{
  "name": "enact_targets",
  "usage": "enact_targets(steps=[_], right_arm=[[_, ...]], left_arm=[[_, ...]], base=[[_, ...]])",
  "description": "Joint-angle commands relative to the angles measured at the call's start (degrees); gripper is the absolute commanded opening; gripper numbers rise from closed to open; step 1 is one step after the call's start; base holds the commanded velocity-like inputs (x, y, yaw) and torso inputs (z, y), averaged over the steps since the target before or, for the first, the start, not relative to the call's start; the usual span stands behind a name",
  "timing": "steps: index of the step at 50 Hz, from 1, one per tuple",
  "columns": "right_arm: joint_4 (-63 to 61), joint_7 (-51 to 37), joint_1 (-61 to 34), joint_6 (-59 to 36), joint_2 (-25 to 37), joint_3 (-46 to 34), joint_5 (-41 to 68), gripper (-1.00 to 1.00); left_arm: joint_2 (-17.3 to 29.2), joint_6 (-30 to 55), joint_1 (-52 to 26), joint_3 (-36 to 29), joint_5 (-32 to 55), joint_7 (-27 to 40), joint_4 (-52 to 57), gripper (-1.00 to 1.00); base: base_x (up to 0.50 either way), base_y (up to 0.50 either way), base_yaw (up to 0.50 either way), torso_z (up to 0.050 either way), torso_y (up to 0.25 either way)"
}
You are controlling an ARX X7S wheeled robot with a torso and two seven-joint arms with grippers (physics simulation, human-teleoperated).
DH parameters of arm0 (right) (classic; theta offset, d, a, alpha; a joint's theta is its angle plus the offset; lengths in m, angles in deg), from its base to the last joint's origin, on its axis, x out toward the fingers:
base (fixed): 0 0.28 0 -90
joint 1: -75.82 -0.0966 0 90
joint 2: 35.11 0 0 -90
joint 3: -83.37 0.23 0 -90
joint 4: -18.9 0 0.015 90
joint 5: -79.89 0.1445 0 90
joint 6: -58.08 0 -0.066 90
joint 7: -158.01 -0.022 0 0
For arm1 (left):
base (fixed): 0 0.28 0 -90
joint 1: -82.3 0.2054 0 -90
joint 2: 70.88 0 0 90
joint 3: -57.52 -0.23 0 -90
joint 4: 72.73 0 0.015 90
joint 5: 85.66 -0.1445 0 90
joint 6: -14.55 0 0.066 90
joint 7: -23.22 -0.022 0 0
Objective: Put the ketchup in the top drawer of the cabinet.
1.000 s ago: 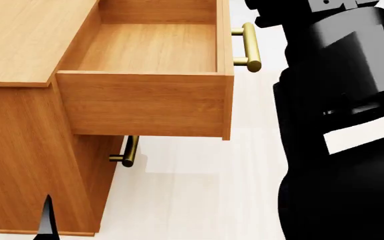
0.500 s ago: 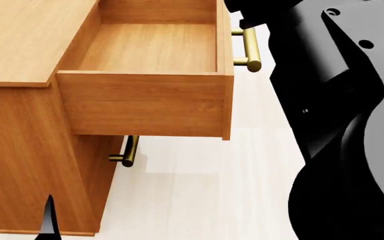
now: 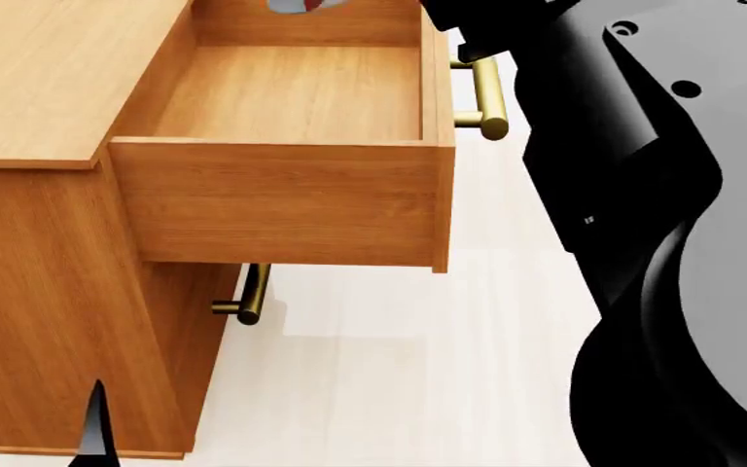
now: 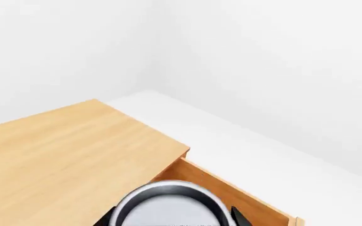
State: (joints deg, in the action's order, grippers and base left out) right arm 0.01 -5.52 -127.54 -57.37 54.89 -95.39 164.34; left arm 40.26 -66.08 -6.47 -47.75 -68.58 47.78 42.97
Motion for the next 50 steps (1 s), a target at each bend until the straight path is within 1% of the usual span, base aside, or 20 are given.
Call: enact_targets(steps=[1,5,15,19,23,30,50], right_arm=[[-0.4,1.2,0.6,-3.8,0.0,0.3,-1.7,-1.0],[-0.6,1.0,0.9,-5.9,0.0,0.3,-1.7,-1.0],[-0.4,1.4,1.5,-6.6,0.0,0.5,-1.6,-1.0],[-0.2,1.7,2.0,-6.3,0.0,0.5,-1.3,-1.0],[0.4,2.6,2.4,-4.9,0.0,0.8,2.8,-1.0],[0.9,2.8,4.5,-3.0,0.0,-0.8,6.8,-1.0],[0.7,1.8,8.5,-1.1,0.0,-1.6,7.3,-1.0]], left_arm=[[0.1,0.0,-0.3,-0.1,0.3,0.0,-0.4,1.0],[0.1,0.0,-0.2,-0.3,0.2,0.0,-0.5,1.0],[0.1,-0.8,-0.1,-0.1,0.3,0.0,-1.3,1.0],[0.1,-0.9,-0.1,-0.3,0.2,0.0,-1.5,1.0],[0.2,-0.7,-0.2,-0.3,0.4,0.1,-1.5,1.0],[0.3,-0.7,0.0,-0.2,0.5,0.3,-1.4,1.0],[0.5,-1.8,0.4,-0.1,0.8,0.2,-2.4,1.0]], base=[[0.0,0.0,0.0,0.0,0.0],[0.0,0.0,0.0,0.0,0.0],[0.0,0.0,0.0,0.0,0.001],[0.0,0.0,0.0,0.0,0.0],[0.0,0.0,0.0,0.0,0.0],[0.0,0.0,0.0,0.0,0.0],[0.0,0.0,0.0,0.0,0.0]])
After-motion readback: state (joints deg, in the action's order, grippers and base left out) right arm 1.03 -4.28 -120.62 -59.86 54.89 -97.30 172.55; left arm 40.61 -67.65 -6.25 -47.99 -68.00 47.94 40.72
